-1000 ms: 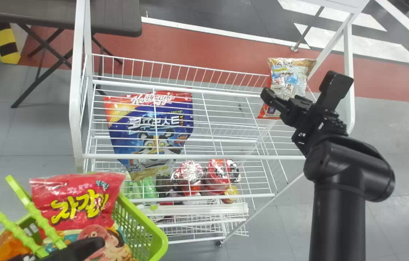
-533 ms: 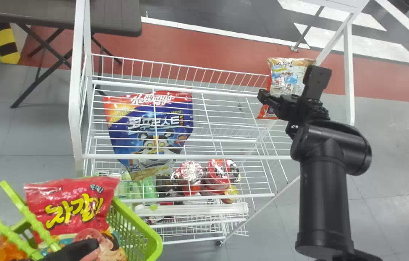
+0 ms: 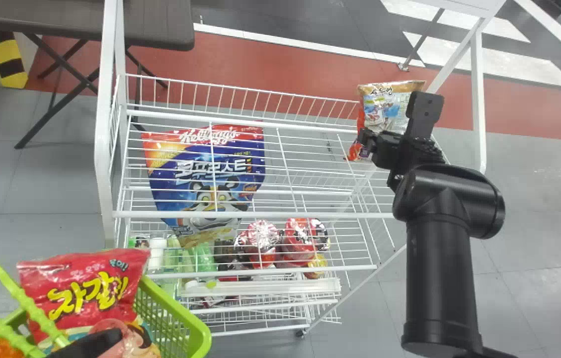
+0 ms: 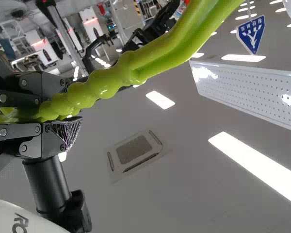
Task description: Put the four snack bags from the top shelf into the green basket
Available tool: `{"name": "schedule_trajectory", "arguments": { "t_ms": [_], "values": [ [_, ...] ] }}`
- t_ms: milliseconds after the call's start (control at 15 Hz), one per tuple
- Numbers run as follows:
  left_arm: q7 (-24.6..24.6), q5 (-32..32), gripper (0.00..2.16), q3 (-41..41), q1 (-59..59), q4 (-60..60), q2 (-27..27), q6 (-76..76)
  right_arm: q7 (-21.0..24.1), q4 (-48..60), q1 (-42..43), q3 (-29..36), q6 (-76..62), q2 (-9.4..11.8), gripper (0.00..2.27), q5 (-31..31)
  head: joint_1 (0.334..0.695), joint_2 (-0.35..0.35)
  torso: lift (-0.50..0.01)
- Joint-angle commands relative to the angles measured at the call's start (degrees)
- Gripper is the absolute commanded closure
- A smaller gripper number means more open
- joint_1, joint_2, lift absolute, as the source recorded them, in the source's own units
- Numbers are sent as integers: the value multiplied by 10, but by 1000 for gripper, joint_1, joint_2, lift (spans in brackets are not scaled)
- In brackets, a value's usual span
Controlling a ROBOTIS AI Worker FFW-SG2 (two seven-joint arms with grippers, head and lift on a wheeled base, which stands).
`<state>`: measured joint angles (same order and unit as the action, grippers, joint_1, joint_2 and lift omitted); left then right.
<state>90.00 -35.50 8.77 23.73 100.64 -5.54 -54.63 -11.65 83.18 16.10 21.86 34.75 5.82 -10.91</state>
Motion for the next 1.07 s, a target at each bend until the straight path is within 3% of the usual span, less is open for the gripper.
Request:
{"name": "schedule_trajectory", "arguments": {
  "t_ms": [0,200,467,867,1000],
  "values": [
    [6,0,2148,1,0,-1,0,0,0,31,-15,6,5,0,2253,19,695,-350,0],
    [6,-3,2148,10,0,-4,0,0,-1,72,-33,16,27,-1,2253,44,695,-350,0],
    [6,-5,2148,18,-4,-9,0,0,-8,234,-116,18,111,-5,2253,149,695,-350,0],
    [6,-7,2148,19,-11,-15,4,0,-21,518,-257,1,304,-40,2253,331,695,-350,0],
    [6,-5,2148,15,-12,-16,6,2,-24,576,-300,-19,341,-56,2256,364,695,-308,0]
  ]
}}
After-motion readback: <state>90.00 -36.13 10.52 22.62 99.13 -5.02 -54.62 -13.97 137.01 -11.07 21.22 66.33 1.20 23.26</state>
